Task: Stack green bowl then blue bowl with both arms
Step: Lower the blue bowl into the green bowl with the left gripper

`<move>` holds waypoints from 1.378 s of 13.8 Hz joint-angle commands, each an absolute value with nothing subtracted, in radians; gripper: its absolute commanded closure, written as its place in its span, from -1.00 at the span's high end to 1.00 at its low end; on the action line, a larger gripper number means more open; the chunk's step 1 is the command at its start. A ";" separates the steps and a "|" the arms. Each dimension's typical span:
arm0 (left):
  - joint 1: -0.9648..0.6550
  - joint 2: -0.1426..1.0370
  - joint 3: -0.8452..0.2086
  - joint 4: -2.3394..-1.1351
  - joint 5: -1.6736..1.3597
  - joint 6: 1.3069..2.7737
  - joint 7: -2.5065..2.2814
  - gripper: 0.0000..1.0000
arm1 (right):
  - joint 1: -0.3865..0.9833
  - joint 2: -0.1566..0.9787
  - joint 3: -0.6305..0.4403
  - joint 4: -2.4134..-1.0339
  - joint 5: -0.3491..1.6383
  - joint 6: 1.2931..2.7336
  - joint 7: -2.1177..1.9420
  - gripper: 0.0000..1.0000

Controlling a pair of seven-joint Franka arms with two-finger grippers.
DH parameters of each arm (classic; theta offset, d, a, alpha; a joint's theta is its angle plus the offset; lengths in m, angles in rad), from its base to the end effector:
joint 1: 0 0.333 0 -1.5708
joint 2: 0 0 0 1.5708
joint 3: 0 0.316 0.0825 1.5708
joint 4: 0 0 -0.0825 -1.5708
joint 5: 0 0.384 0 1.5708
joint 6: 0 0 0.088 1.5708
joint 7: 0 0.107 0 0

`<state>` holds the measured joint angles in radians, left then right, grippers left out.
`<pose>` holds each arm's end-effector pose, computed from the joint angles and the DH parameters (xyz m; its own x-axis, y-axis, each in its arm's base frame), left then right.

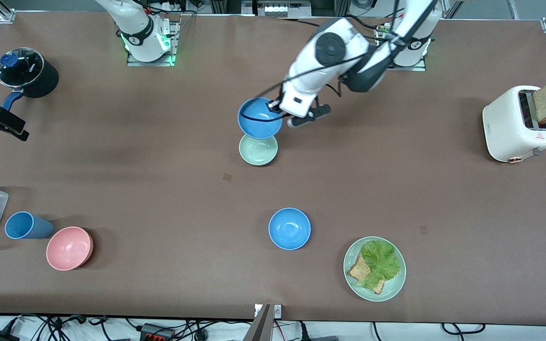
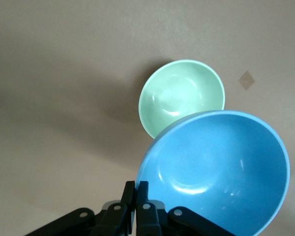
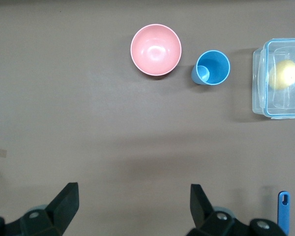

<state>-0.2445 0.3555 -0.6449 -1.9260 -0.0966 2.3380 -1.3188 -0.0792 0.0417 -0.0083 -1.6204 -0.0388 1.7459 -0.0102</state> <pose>0.4112 -0.4723 0.3526 0.8435 0.4760 -0.2488 0.5220 -0.8355 0.1714 0.5797 -0.0543 0.5932 0.9941 -0.0702 0.0832 -0.0737 -0.9965 0.0398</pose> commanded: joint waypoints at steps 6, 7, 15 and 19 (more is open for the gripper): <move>-0.288 0.541 -0.634 -1.790 0.130 2.341 -1.520 -0.99 | -0.068 0.038 -0.012 -1.612 -0.044 1.741 -0.028 1.00; -0.287 0.548 -0.627 -1.787 0.130 2.341 -1.519 -0.99 | -0.066 0.038 -0.014 -1.612 -0.043 1.741 -0.028 1.00; -0.282 0.569 -0.607 -1.786 0.172 2.341 -1.516 -0.99 | -0.060 0.034 -0.015 -1.612 -0.043 1.718 -0.029 1.00; -0.284 0.597 -0.607 -1.770 0.181 2.341 -1.516 -0.98 | -0.061 0.034 -0.014 -1.614 -0.043 1.700 -0.037 1.00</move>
